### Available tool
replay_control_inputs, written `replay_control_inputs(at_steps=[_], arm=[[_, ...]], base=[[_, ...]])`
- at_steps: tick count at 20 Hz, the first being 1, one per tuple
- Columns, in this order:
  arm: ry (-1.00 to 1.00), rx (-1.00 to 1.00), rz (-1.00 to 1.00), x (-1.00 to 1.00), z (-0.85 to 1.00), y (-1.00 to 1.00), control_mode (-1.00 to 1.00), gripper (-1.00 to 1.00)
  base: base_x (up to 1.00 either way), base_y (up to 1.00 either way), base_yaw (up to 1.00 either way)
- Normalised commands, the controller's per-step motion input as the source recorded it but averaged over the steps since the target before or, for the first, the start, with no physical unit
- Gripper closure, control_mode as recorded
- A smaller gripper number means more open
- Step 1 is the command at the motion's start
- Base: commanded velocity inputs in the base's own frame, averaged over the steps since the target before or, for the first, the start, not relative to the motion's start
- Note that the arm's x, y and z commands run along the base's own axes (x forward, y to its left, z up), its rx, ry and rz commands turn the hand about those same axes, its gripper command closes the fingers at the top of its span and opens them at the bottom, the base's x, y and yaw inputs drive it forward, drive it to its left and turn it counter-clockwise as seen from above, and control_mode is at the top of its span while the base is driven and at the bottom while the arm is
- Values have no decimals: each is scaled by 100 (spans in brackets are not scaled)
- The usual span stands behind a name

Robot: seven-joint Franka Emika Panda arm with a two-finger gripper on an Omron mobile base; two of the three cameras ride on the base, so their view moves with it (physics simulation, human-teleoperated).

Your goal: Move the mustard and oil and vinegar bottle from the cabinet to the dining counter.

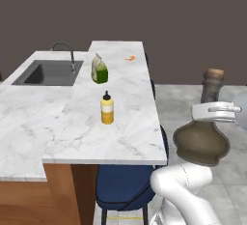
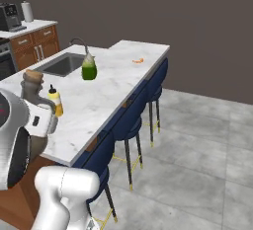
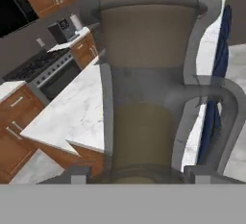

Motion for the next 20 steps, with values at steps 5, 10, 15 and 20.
replay_control_inputs(at_steps=[5, 10, 15, 20], arm=[[-2, 9, 49, 2, -4, -19, -100, 100], [-4, 6, 43, 29, -9, -7, -100, 100], [-13, 1, 37, 45, -10, -5, -100, 100], [-19, 0, 25, 38, -18, -5, -100, 100]], base=[[0, 0, 0], [0, 0, 0], [0, 0, 0], [0, 0, 0]])
